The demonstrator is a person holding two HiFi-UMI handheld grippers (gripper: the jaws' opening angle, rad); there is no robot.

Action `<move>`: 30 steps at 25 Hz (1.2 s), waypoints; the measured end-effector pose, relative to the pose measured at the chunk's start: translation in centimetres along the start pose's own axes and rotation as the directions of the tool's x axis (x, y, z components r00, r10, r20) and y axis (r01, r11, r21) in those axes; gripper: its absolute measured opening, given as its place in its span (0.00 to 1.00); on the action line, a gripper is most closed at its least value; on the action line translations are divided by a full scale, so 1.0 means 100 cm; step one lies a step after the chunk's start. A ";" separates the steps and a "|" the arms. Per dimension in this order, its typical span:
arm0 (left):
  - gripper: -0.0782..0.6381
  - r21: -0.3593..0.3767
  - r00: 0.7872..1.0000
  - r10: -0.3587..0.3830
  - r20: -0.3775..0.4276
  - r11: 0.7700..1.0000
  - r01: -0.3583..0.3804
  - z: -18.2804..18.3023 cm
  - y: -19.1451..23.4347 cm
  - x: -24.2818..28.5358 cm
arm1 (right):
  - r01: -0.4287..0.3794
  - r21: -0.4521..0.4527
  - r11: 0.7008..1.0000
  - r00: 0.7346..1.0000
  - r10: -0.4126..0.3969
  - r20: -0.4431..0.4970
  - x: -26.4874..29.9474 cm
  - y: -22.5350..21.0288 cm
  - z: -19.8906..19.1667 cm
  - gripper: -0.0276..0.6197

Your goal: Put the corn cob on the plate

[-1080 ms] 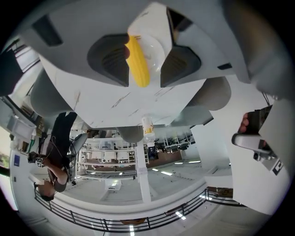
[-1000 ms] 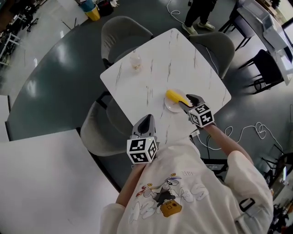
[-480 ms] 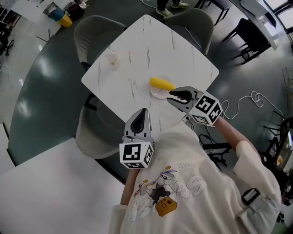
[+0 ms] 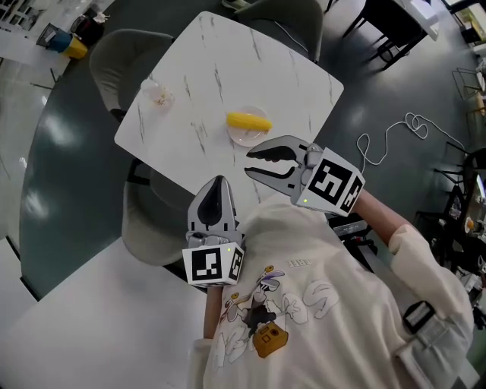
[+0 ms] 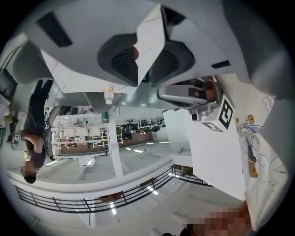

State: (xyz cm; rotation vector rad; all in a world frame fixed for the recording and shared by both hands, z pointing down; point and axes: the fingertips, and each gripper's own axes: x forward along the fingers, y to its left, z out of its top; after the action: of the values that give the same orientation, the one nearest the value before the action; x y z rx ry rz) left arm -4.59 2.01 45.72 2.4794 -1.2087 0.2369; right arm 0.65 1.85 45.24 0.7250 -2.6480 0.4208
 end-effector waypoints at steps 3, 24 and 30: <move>0.12 -0.007 1.000 0.020 0.009 1.000 -0.020 0.003 0.005 -0.008 | -0.008 -0.005 1.000 1.000 0.008 -0.006 -0.004 0.017 0.010 0.19; 0.12 0.040 1.000 0.000 0.005 0.999 -0.001 0.022 0.012 -0.019 | 0.193 -0.081 0.978 0.972 -0.180 0.150 0.009 0.068 0.035 0.13; 0.12 0.059 1.000 -0.004 0.017 0.998 0.003 0.028 0.009 -0.013 | 0.201 -0.110 0.973 0.976 -0.190 0.103 0.004 0.058 0.034 0.10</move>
State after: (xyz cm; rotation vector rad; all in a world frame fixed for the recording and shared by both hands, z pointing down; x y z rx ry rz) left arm -6.19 1.35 42.99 2.5384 -1.2202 0.2545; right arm -3.71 5.22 41.27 0.9761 -2.6254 0.1760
